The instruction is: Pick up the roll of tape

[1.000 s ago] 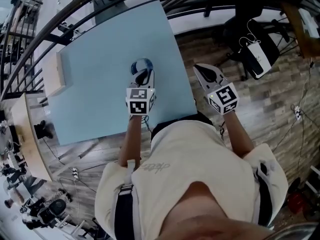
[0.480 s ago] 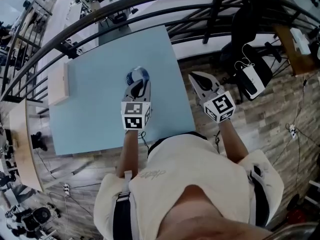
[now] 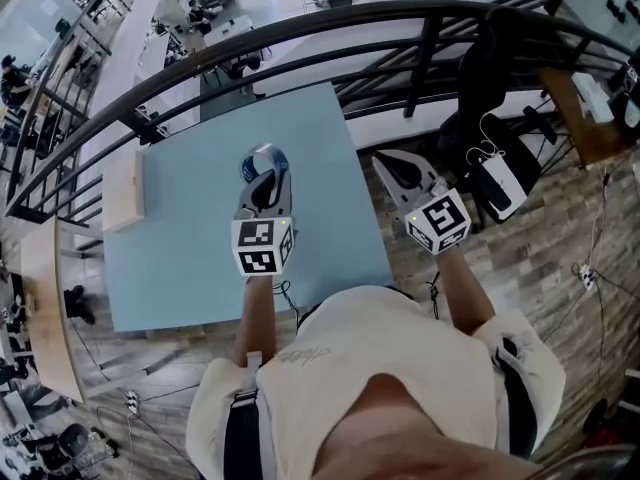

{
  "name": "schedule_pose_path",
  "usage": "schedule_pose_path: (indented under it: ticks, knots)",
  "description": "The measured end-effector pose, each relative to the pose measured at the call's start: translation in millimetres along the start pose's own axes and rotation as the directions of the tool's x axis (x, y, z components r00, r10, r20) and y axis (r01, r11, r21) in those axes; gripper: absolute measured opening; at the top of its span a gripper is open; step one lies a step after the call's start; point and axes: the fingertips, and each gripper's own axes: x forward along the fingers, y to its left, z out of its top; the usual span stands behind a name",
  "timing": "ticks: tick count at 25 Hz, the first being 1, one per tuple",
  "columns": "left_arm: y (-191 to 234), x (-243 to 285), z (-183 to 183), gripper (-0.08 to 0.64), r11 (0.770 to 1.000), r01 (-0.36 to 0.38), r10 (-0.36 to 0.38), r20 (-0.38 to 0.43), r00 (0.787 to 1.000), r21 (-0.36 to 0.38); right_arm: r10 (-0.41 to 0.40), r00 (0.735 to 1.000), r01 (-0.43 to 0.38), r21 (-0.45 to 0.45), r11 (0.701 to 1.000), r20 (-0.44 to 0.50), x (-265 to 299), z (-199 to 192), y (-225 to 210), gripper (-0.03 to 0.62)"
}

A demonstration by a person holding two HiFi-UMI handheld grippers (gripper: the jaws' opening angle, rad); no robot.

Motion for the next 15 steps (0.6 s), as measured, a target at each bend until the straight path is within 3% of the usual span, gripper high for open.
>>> schedule_pose_path:
  ticks: [9, 15]
  knots:
    - [17.0, 16.3, 21.0, 0.057, 1.000, -0.009, 0.009, 0.044, 0.999, 0.002, -0.029, 1.000, 0.029, -0.029, 0.999, -0.009, 7.8, 13.8, -17.3, 0.006]
    - [20.8, 17.6, 20.4, 0.057, 0.999, -0.033, 0.034, 0.054, 0.998, -0.011, -0.043, 0.999, 0.043, 0.007, 0.999, -0.005, 4.6, 13.2, -23.6, 0.006]
